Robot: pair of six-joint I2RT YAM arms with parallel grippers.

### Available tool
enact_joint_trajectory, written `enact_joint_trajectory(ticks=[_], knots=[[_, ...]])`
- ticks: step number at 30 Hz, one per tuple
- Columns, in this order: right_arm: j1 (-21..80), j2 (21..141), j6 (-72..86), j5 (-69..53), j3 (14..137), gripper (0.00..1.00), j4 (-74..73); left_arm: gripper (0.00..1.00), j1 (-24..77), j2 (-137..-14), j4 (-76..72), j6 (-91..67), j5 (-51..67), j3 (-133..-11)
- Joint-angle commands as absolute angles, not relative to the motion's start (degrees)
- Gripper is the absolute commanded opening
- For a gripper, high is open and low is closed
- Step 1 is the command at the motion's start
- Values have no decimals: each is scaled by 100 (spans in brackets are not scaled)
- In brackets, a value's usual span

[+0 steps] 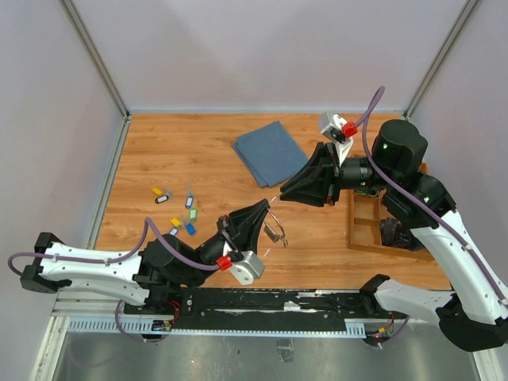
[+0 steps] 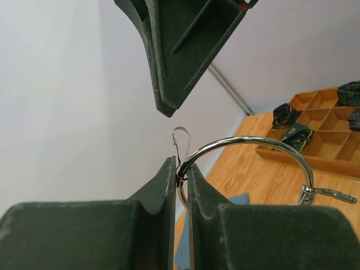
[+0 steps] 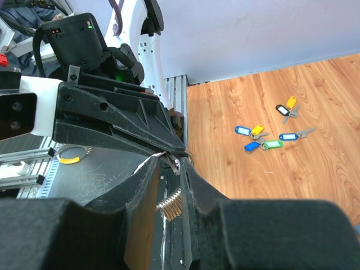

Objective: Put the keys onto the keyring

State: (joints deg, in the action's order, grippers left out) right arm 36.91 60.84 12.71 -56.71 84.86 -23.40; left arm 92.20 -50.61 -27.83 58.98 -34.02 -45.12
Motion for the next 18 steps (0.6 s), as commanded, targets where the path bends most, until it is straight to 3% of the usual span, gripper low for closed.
enact_joint_trajectory(ticks=[1,18], knots=[[3712,6040,1046,-5567,8343,23,-2207,1,9272,-4937,-3174,5979,-3477,-4476],[3802,6297,1389,-6285,8219,24,-1929,1,9268,-4962,-3188,6001,-3442,-4456]])
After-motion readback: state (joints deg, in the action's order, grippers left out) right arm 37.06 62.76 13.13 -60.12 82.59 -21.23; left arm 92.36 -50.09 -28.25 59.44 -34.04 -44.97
